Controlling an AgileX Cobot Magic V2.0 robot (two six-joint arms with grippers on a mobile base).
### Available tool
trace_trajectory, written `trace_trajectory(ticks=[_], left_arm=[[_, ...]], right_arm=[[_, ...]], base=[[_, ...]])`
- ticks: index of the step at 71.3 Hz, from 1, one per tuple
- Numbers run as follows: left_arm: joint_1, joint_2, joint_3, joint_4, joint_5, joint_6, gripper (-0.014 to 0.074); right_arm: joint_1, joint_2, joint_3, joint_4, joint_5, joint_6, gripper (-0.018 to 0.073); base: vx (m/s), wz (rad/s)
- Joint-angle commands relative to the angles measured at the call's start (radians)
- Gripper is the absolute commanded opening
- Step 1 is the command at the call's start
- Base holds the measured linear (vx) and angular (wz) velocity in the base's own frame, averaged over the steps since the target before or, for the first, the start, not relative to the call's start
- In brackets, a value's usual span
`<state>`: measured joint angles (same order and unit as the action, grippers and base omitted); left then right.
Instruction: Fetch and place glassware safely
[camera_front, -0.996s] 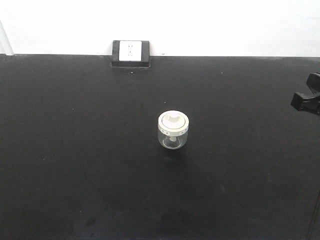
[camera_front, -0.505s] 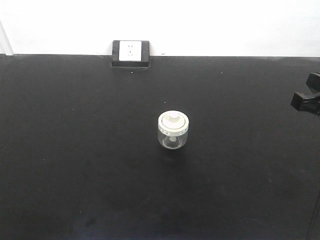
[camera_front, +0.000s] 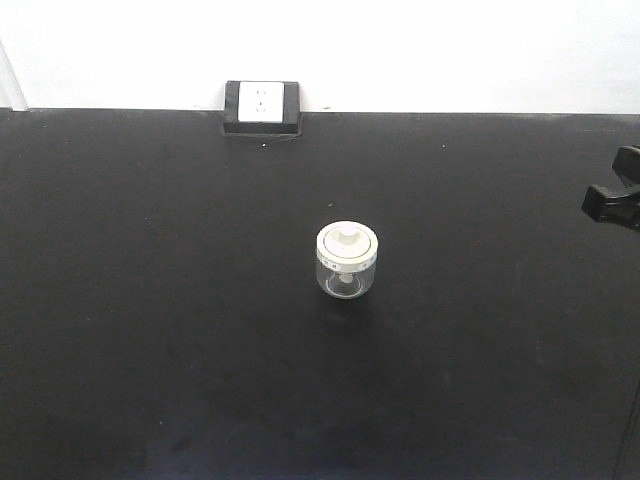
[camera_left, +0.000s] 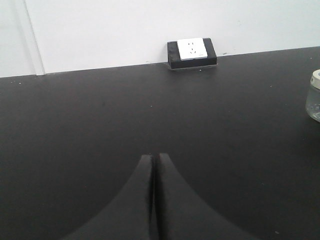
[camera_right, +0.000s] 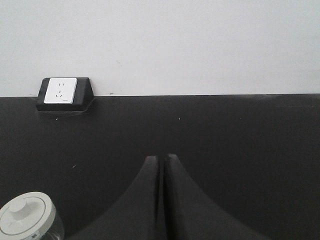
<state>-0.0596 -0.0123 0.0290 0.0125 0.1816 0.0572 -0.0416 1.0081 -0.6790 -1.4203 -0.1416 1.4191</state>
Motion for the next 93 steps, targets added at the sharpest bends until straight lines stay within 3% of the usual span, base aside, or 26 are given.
trace_trajectory(ticks=[1,93], left_arm=[[-0.003,-0.013,0.028,-0.012,-0.077,0.004,0.0003],[0.016,-0.012,0.027,-0.012,-0.079,0.004,0.0003]], right_arm=[[-0.001,-0.015,-0.030,0.002,-0.007,-0.006,0.0000],[-0.001,-0.015,-0.030,0.001,-0.005,-0.006,0.0000]], base=[[0.00,0.00],[0.00,0.00]])
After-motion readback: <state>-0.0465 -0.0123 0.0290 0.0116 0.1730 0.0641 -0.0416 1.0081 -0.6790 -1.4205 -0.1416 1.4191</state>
